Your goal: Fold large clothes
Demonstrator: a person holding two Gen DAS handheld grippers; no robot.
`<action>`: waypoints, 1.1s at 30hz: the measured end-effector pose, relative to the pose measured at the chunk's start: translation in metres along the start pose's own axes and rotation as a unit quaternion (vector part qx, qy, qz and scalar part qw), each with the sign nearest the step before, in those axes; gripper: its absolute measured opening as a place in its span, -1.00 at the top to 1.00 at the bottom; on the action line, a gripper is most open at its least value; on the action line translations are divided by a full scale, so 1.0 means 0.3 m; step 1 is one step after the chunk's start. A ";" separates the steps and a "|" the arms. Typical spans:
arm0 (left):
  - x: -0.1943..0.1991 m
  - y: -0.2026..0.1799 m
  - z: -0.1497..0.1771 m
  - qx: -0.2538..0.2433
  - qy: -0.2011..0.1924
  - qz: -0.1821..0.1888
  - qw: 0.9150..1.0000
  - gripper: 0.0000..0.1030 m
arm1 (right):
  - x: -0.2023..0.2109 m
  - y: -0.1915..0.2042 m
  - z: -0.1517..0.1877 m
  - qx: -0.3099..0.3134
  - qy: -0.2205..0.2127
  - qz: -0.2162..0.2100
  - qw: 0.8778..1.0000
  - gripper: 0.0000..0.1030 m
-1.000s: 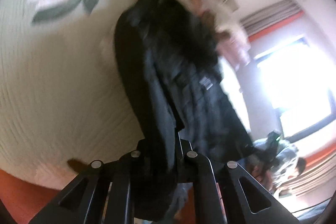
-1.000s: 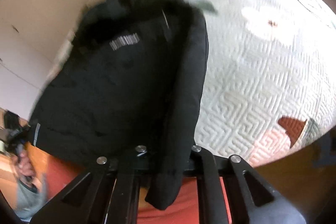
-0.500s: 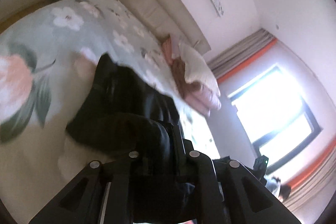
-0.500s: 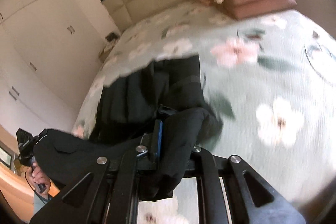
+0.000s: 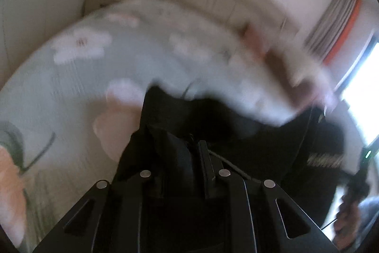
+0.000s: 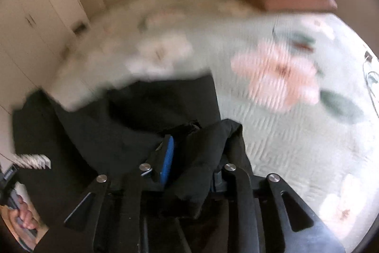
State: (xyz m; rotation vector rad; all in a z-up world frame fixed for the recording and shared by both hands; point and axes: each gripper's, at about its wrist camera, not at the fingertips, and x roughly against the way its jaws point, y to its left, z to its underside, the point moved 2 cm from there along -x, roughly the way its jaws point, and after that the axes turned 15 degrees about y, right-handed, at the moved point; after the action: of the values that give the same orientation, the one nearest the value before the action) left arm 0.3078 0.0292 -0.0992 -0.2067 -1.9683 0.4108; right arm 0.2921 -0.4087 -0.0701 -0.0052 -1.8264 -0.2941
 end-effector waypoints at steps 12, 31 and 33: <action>0.140 0.077 0.011 -0.047 0.005 0.079 0.996 0.34 | 0.105 -0.074 0.046 0.032 -0.030 -0.068 0.997 -0.05; 0.169 0.141 -0.021 -0.075 0.034 0.080 0.993 -0.46 | 0.195 -0.077 0.007 0.138 -0.089 0.016 0.986 -0.91; 0.129 0.154 -0.054 -0.064 0.035 0.082 0.994 -0.46 | 0.157 -0.051 -0.031 0.172 -0.091 0.036 0.980 -0.91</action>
State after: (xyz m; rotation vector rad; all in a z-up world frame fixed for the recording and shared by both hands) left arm 0.3043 0.0877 -0.0777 -0.4610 -1.9172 0.3791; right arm 0.2855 -0.4323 -0.0263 0.1464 -2.0335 0.0796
